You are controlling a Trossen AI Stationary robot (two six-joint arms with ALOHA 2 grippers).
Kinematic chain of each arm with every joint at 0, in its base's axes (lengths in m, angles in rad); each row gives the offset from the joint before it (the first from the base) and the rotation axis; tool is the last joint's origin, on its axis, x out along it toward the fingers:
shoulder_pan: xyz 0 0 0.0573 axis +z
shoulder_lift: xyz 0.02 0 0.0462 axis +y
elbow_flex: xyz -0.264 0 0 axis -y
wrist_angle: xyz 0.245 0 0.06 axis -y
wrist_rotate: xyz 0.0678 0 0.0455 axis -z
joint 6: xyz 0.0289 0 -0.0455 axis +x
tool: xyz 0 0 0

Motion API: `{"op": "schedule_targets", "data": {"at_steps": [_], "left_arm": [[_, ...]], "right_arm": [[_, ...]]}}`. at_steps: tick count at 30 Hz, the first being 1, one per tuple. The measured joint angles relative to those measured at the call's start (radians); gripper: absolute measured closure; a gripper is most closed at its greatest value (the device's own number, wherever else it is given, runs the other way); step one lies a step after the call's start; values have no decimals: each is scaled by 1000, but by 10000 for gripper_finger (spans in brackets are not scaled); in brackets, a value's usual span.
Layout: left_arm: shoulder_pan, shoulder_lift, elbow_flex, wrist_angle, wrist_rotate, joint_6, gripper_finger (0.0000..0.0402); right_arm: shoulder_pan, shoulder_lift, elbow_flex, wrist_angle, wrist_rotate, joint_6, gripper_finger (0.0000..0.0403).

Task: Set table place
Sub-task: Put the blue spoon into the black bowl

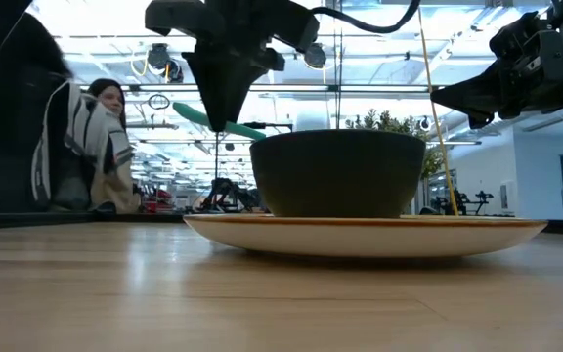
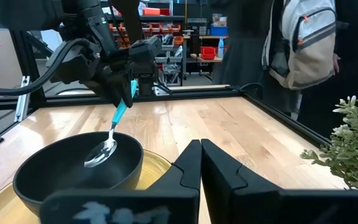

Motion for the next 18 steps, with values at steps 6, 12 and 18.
{"op": "schedule_targets", "data": {"at_steps": [6, 12, 18], "left_arm": [[-13, 0, 0, 1, -3, 18, 345], [-40, 0, -1, 1, -61, 39, 345], [-61, 48, -1, 2, -105, 50, 345]], "right_arm": [[0, 0, 0, 0, 0, 0, 403], [0, 0, 0, 0, 0, 1, 403], [0, 3, 0, 0, 0, 1, 403]]}}
